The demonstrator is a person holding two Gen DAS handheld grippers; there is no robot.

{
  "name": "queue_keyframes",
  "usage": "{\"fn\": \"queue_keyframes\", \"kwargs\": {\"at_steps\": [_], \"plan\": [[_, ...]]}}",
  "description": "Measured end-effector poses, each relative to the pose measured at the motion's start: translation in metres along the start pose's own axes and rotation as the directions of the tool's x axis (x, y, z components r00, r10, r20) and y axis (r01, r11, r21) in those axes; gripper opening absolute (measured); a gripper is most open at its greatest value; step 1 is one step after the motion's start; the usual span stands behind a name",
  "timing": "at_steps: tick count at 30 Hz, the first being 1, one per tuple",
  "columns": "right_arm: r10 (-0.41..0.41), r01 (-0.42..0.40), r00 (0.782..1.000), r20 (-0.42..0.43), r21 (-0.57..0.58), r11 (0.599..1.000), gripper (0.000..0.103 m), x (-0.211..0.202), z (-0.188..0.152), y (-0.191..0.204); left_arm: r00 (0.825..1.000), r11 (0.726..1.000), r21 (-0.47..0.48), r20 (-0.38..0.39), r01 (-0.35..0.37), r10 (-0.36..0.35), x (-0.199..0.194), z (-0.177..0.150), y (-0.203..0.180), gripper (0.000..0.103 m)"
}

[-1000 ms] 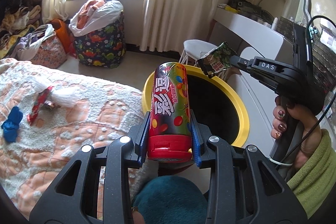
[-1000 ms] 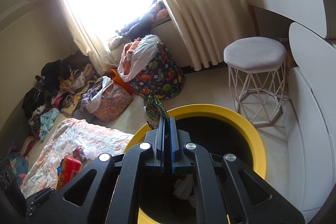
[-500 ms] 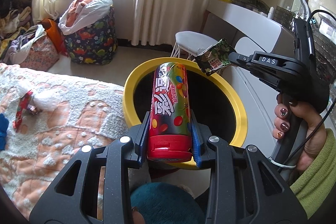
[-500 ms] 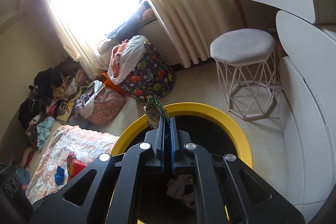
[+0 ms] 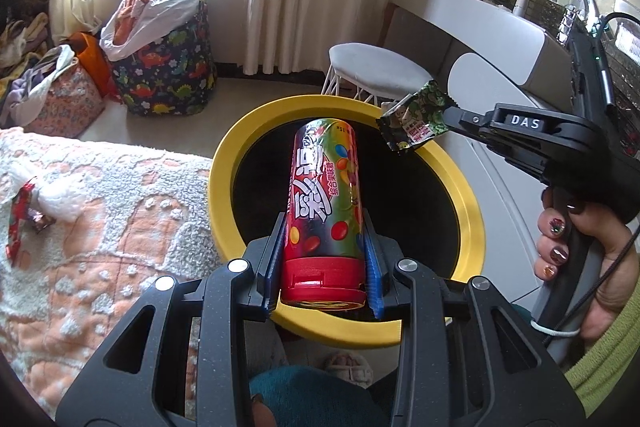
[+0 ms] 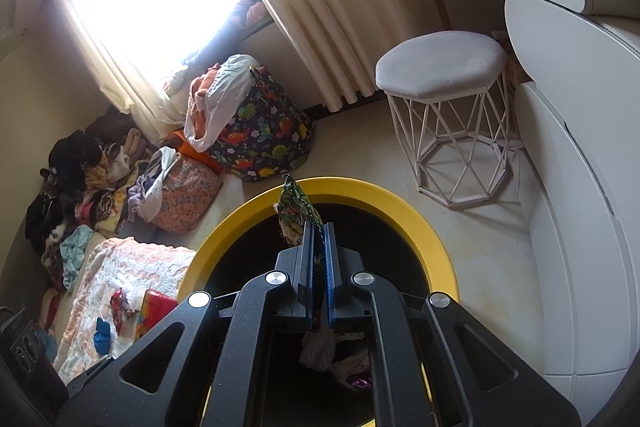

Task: Collect trash
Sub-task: 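Carry the candy tube and green wrapper over the yellow-rimmed bin, then open both tools to drop the tube and wrapper into the bin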

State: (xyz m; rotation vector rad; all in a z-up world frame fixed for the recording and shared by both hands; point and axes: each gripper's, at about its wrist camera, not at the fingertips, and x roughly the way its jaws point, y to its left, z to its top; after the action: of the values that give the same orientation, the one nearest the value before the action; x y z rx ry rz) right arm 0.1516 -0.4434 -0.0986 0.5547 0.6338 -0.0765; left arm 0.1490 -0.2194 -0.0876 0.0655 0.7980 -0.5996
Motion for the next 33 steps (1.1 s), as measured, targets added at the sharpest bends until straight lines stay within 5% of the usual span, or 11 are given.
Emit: {"fn": "queue_keyframes", "kwargs": {"at_steps": [9, 16, 18, 23, 25, 33], "plan": [[0.009, -0.009, 1.0, -0.027, -0.004, 1.0, 0.006, 0.006, 0.0, 0.002, 1.0, 1.0, -0.004, -0.025, -0.001, 0.001, 0.013, 0.001, -0.001, 0.026], [0.01, -0.011, 0.999, -0.038, -0.004, 1.0, 0.03, 0.008, -0.001, 0.003, 1.0, 1.0, -0.012, -0.021, 0.014, -0.015, 0.013, 0.002, 0.002, 0.027], [0.009, -0.009, 0.999, -0.034, -0.008, 1.0, 0.036, 0.008, -0.001, 0.004, 1.0, 1.0, -0.018, -0.015, 0.012, -0.012, 0.011, 0.001, 0.003, 0.036], [0.02, -0.021, 1.0, -0.013, -0.031, 0.999, 0.05, 0.004, -0.001, 0.009, 0.999, 0.999, -0.028, 0.035, -0.019, 0.02, -0.005, -0.001, 0.009, 0.085], [0.028, -0.028, 1.0, -0.003, -0.045, 0.999, 0.053, 0.003, -0.001, 0.014, 0.998, 0.999, -0.032, 0.048, -0.036, 0.038, -0.011, -0.001, 0.012, 0.092], [0.076, -0.073, 0.997, 0.023, -0.118, 0.99, 0.065, -0.002, -0.005, 0.041, 0.983, 0.988, -0.066, 0.117, -0.138, 0.145, -0.041, -0.006, 0.033, 0.092]]}}
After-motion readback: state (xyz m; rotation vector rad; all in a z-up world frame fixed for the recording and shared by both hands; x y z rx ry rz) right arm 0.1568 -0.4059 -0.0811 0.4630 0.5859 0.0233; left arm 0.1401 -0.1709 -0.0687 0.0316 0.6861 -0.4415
